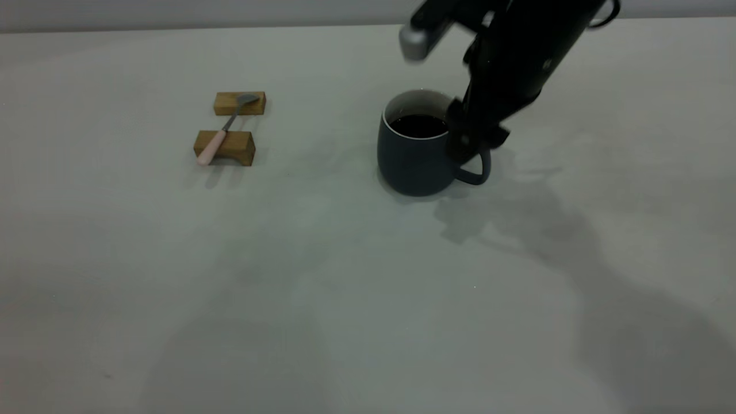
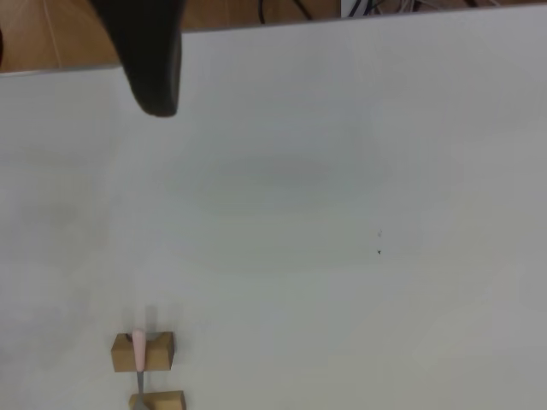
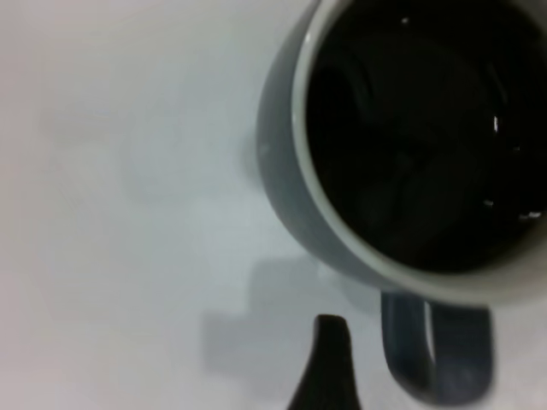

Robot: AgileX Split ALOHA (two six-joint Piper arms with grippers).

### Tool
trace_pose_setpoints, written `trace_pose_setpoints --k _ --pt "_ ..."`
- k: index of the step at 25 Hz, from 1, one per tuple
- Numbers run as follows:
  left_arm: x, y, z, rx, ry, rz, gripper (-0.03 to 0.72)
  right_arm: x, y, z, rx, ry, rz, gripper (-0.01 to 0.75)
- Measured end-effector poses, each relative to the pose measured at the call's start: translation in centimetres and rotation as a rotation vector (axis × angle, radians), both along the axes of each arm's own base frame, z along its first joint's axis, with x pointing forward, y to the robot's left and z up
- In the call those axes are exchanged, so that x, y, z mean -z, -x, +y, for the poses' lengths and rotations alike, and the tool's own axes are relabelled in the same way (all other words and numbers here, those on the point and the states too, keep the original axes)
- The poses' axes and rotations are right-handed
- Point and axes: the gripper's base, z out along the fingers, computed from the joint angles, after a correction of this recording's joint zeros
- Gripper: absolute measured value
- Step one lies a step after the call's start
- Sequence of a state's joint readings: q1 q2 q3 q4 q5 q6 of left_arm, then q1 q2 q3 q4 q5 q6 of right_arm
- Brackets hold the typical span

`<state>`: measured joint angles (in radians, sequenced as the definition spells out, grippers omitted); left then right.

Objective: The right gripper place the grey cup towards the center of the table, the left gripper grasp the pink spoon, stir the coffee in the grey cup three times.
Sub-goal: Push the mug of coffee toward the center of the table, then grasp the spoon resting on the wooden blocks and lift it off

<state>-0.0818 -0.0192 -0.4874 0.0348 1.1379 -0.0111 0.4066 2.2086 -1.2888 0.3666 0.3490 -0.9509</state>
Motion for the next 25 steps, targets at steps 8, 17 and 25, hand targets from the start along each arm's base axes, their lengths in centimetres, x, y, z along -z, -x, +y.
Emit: trace_pose_setpoints --k 8,17,25 --pt "0.0 0.0 0.0 0.000 0.000 0.000 0.481 -14.3 3.3 -3.5 0.184 -0.149 0.129 0.724" --pt "0.0 0.0 0.0 0.000 0.000 0.000 0.481 -25.1 12.2 -9.7 0.502 -0.080 0.212 0.723" --pt "0.0 0.0 0.0 0.000 0.000 0.000 0.481 -25.8 24.7 -14.1 0.674 -0.131 0.060 0.718"
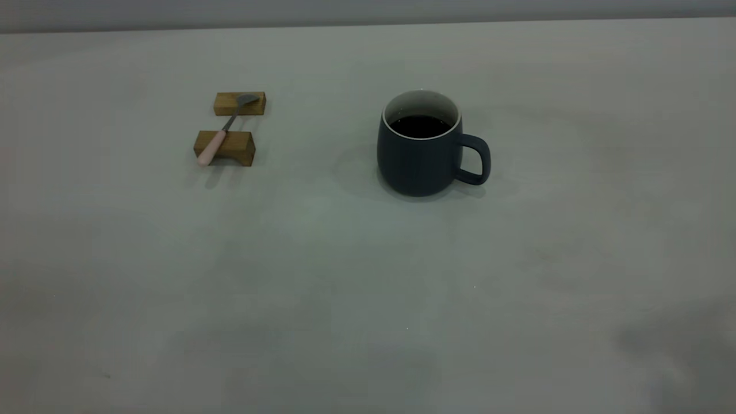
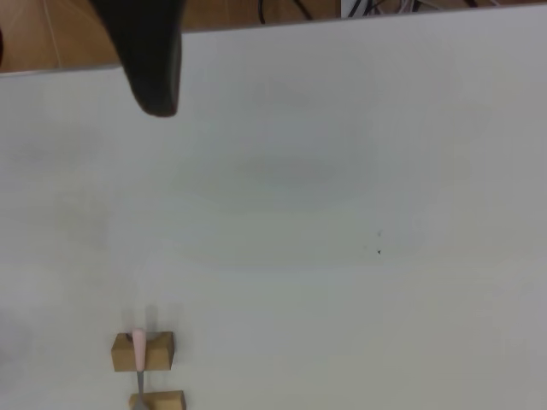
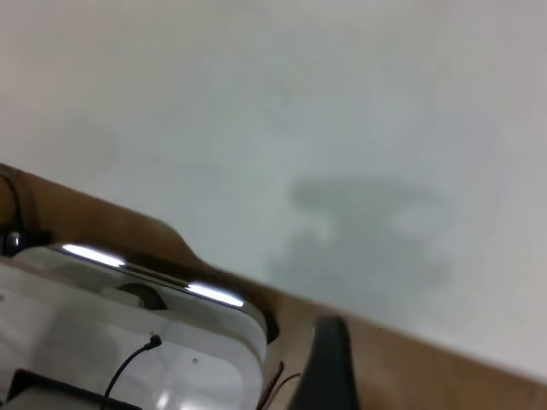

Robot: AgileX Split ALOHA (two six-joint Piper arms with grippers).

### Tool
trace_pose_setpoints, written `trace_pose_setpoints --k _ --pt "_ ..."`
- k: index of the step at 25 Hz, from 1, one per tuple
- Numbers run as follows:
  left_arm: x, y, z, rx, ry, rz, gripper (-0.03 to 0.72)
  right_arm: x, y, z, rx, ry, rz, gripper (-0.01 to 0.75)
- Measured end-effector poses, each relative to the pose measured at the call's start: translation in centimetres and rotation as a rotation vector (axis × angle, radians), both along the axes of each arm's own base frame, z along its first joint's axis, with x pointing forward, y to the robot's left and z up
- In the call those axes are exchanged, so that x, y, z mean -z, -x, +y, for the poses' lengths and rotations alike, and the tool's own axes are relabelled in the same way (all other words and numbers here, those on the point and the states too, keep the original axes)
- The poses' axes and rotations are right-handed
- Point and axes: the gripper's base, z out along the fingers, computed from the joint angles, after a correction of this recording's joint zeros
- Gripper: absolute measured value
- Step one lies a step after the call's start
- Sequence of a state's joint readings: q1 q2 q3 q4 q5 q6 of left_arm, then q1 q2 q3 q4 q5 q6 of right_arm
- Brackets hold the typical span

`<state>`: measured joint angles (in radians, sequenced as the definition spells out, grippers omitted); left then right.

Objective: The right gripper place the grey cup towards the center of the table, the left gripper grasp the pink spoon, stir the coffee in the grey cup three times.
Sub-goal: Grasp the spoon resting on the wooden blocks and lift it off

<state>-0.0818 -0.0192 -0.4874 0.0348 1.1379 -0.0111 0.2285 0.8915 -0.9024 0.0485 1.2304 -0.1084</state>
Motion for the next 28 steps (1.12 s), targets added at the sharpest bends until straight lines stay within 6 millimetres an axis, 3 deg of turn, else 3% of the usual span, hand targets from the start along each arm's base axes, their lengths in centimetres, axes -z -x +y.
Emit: trace_pose_setpoints --k 5,11,16,22,28 --pt "0.0 0.0 0.0 0.000 0.000 0.000 0.481 3.8 7.3 -2.5 0.138 -0.036 -0.184 0.717" --pt "0.0 0.0 0.0 0.000 0.000 0.000 0.481 5.8 12.4 -3.2 0.239 -0.065 -0.426 0.715" --pt "0.0 0.0 0.0 0.000 0.000 0.000 0.481 6.2 13.7 -3.3 0.286 -0.065 -0.513 0.711" --pt "0.0 0.0 0.0 0.000 0.000 0.000 0.481 6.8 13.6 -3.3 0.295 -0.070 -0.525 0.699" --pt "0.0 0.0 0.0 0.000 0.000 0.000 0.481 6.8 13.6 -3.3 0.295 -0.071 -0.527 0.609"
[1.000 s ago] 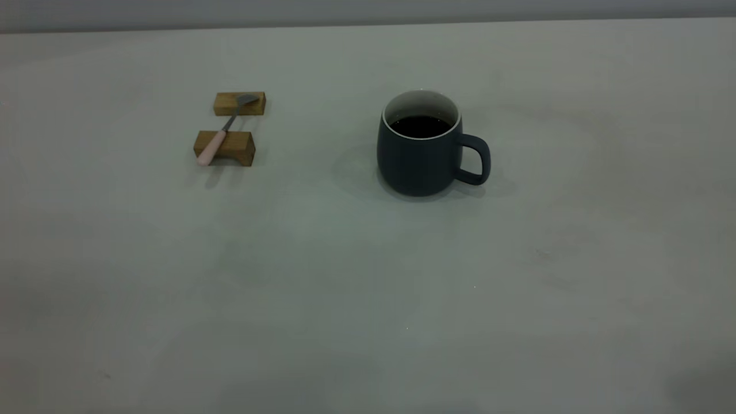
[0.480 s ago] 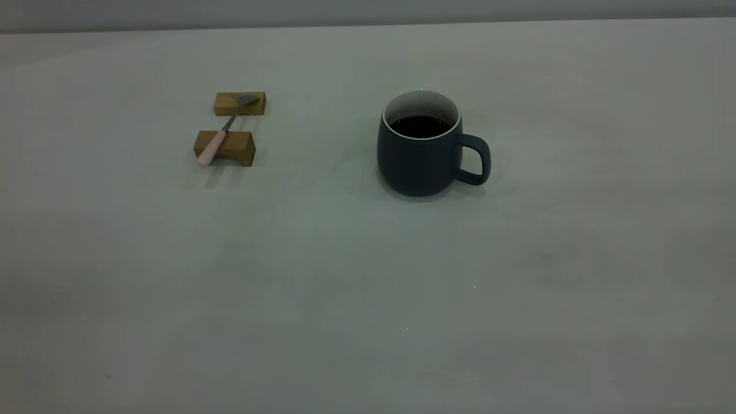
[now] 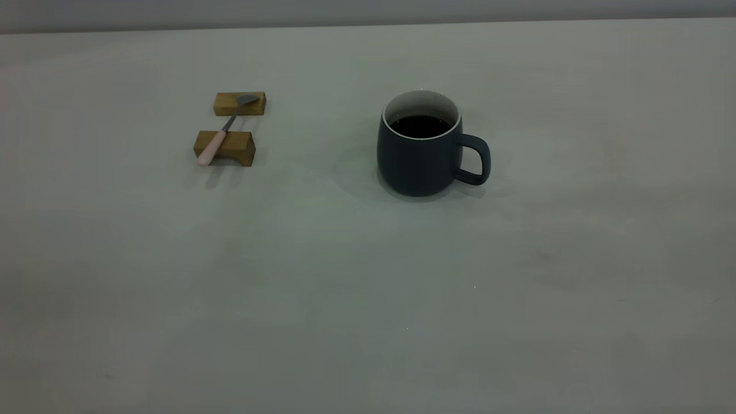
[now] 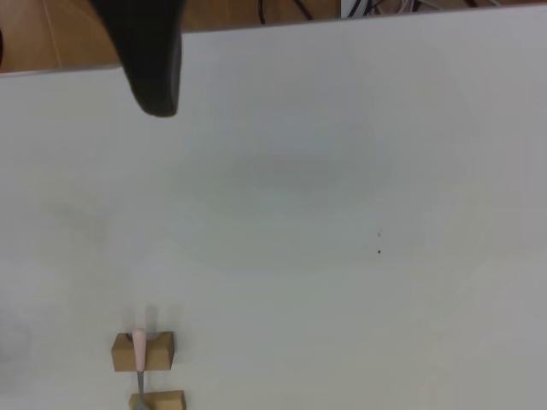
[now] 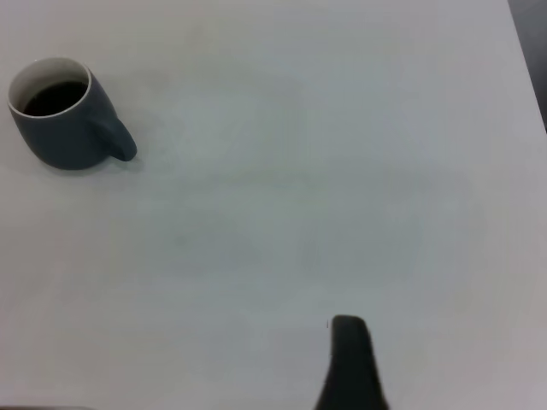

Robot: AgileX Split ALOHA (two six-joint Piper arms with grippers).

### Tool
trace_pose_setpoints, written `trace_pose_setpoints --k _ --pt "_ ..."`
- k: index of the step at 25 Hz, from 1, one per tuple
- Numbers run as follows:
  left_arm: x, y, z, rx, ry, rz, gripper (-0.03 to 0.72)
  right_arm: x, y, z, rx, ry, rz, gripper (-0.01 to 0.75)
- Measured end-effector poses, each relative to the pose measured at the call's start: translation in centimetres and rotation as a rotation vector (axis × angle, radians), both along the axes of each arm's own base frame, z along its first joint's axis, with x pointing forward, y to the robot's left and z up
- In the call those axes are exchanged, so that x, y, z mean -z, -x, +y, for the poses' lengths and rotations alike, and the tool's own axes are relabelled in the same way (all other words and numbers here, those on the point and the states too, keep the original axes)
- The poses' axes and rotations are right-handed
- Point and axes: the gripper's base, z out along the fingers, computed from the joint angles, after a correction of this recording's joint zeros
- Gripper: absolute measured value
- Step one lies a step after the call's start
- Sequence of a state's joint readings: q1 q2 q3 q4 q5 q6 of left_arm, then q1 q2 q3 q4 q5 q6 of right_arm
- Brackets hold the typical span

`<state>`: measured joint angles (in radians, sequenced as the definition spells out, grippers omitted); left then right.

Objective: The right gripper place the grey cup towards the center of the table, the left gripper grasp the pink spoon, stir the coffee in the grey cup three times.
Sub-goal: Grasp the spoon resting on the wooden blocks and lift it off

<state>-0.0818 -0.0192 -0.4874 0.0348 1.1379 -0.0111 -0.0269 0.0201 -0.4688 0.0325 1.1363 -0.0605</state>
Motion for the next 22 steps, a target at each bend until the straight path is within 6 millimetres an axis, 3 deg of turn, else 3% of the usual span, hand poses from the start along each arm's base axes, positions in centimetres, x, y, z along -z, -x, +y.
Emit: trace_pose_setpoints --k 15,19,22 --pt "0.0 0.0 0.0 -0.004 0.003 0.000 0.481 0.0 0.0 0.0 0.000 0.000 -0.002 0.237" --pt "-0.8 -0.5 0.2 -0.048 0.023 -0.003 0.504 0.0 0.0 0.0 0.000 0.000 -0.002 0.201" --pt "-2.8 -2.6 0.2 -0.100 0.048 0.068 0.569 0.0 0.0 0.0 0.000 0.000 -0.002 0.201"
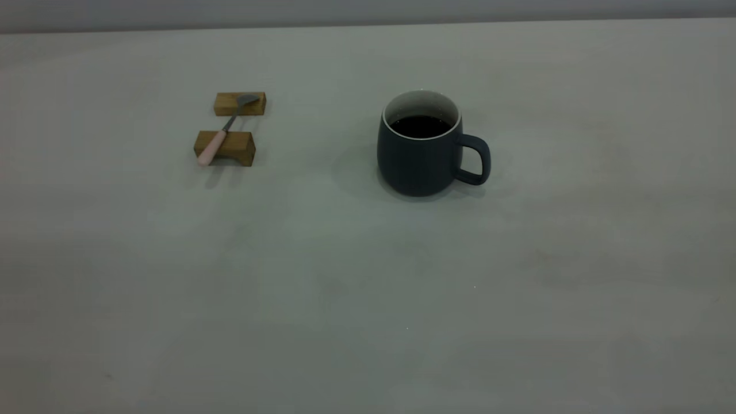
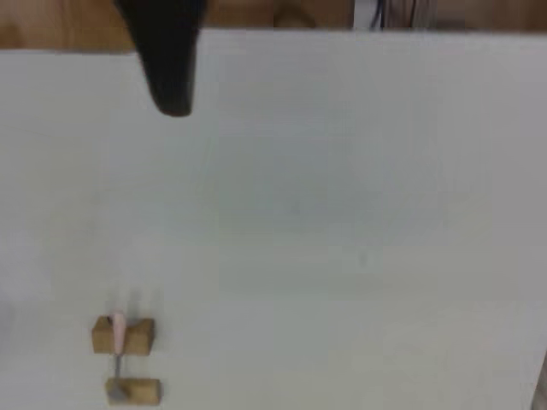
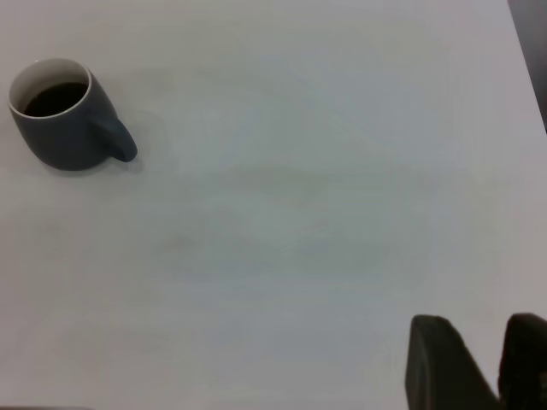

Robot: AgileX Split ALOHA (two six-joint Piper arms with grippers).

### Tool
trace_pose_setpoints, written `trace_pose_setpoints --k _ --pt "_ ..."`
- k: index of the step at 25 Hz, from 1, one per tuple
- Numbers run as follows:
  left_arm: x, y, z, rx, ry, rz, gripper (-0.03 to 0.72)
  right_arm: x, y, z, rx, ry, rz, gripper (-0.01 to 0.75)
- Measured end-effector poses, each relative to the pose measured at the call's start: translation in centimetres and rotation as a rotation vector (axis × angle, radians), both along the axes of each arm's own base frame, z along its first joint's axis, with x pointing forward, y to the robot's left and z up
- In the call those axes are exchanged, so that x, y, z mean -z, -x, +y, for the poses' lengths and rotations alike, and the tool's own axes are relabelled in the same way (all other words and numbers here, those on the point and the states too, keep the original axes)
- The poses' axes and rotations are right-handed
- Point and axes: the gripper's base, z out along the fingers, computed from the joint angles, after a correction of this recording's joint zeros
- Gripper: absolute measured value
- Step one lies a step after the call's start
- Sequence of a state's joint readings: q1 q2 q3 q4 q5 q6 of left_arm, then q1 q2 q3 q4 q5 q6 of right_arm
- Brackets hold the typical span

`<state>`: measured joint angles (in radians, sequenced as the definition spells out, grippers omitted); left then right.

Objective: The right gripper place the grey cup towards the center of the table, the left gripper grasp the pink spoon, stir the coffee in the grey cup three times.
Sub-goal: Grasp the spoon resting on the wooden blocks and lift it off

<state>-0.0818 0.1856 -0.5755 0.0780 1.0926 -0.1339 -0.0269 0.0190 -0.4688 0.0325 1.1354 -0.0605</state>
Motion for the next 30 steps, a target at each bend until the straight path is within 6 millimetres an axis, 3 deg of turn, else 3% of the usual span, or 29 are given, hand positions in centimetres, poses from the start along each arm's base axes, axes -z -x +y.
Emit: trace_pose_setpoints --k 5,10,13,20,24,30 --pt "-1.4 -7.9 -0.7 -0.003 -0.007 0.138 0.659 0.0 0.0 0.0 0.000 0.000 0.000 0.201" --pt "1.0 -16.4 -1.9 0.010 0.055 0.238 0.666 0.0 0.0 0.0 0.000 0.000 0.000 0.206" --pt "3.8 -21.3 -2.7 0.016 0.094 0.325 0.666 0.0 0.0 0.0 0.000 0.000 0.000 0.213" --pt "12.8 -32.1 -5.5 0.106 0.097 0.568 0.666 0.0 0.0 0.0 0.000 0.000 0.000 0.219" --pt "17.1 -36.0 -8.1 0.163 0.091 0.625 0.666 0.0 0.0 0.0 0.000 0.000 0.000 0.227" --pt "22.5 -39.1 -10.4 0.203 0.072 0.703 0.666 0.0 0.0 0.0 0.000 0.000 0.000 0.233"
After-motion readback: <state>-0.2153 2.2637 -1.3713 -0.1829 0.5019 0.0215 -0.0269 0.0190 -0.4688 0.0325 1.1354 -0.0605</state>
